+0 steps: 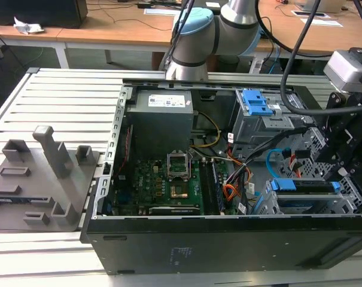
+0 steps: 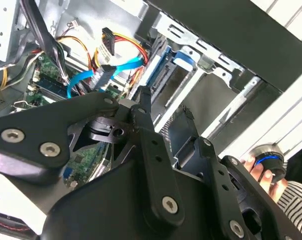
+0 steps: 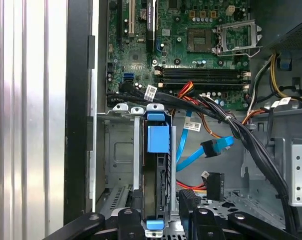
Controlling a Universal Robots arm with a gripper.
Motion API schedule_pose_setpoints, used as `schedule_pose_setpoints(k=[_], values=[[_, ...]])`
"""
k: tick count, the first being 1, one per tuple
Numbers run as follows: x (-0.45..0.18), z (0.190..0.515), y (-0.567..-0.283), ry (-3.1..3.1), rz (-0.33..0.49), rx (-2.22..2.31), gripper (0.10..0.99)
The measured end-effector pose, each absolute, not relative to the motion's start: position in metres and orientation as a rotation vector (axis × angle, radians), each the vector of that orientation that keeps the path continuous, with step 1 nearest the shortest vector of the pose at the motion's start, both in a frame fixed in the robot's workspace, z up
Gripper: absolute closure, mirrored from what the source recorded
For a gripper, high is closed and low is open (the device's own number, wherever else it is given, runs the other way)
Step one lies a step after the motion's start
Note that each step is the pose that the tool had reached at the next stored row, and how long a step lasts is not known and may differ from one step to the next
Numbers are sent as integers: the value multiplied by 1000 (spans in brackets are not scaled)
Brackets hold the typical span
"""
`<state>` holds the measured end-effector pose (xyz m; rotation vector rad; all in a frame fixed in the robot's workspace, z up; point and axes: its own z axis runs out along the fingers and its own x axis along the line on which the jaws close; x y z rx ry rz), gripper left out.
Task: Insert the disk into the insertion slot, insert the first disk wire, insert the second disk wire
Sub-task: 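Insert the first disk wire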
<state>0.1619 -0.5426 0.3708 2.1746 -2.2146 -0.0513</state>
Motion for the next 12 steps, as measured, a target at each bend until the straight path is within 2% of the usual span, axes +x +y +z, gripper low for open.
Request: schedule_pose_setpoints(k=[6, 12], values=[[161, 371, -517, -2215, -51, 2175, 667], [158, 369, -513, -2215, -51, 2175, 667]])
